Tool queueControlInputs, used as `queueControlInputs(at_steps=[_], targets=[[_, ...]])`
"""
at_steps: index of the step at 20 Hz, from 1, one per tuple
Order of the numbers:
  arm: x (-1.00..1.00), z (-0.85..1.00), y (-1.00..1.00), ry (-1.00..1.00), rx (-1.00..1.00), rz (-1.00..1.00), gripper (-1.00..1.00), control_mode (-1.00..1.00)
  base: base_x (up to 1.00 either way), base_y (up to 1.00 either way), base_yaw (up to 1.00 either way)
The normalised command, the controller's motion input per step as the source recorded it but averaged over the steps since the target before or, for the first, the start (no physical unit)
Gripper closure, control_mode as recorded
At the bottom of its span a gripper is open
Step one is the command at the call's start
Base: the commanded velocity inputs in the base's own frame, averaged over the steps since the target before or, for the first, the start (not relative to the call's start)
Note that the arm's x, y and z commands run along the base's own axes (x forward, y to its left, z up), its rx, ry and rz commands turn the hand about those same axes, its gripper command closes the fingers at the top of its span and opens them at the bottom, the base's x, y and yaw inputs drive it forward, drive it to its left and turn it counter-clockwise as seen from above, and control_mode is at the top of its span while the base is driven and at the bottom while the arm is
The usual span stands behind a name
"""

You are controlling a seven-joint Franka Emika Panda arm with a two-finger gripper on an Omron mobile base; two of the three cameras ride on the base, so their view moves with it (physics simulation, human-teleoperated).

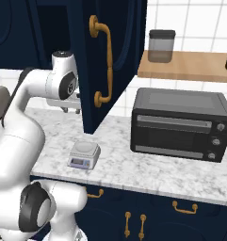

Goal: Pick the canned food and place it on the digital scale for weighing, and close the cabinet.

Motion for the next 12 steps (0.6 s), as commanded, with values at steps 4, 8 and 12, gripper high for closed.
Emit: queueControlInputs(at_steps=[4, 8, 12], targets=[[-0.59, 0.01, 0.00, -0.13, -0.03, 0.00, -1.00, -1.00, 0.00, 0.00, 0.00], [-0.91, 0.36, 0.03, -0.62, -0.13, 0.00, -1.00, -1.00, 0.00, 0.00, 0.00], [-0.33, 0.89, 0.00, -0.36, -0.11, -0.04, -1.00, -1.00, 0.00, 0.00, 0.00]])
